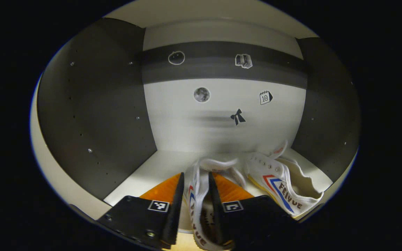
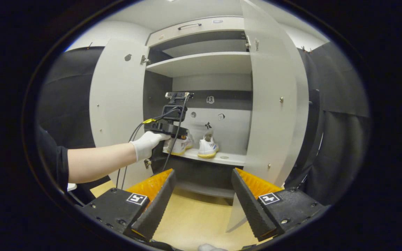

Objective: Grab one shoe with the right hand and put it into the shoe cabinet, grab the other shoe with the left hand and put it into the shoe cabinet; then close the right door with the right hand and the left door with the left hand.

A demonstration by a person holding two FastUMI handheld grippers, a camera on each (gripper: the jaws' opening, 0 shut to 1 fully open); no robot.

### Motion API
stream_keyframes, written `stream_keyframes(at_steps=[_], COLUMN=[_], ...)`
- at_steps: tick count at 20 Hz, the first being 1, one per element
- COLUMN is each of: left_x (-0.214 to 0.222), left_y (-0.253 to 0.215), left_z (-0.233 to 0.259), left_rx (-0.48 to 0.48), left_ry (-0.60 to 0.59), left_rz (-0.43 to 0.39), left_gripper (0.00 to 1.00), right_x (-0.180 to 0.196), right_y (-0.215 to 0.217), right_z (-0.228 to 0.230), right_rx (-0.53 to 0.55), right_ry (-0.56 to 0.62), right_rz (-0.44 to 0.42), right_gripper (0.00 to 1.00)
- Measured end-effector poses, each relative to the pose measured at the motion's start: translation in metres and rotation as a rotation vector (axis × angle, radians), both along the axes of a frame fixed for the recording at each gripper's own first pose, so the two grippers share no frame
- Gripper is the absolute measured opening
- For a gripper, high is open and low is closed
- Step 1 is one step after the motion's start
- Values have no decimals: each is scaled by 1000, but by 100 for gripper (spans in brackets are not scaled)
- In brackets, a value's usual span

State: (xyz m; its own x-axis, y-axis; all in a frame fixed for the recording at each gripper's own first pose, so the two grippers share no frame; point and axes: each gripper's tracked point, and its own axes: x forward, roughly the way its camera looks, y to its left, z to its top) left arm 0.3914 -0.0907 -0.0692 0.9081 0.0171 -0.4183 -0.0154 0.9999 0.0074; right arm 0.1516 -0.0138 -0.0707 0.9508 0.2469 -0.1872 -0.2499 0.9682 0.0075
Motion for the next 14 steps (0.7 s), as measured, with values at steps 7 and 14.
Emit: stream_keyframes(at_steps=[7,14], left_x=[-20,-82], left_y=[13,9], left_z=[24,65], left_rx=[-40,-26], left_ry=[-63,-172], left_rz=[0,-54], left_gripper=[95,95], right_x=[0,-6], right_y=[7,2], right_z=[1,14], right_rx=[2,0], right_ry=[-2,-39], right_rz=[9,-35], right_gripper=[100,97])
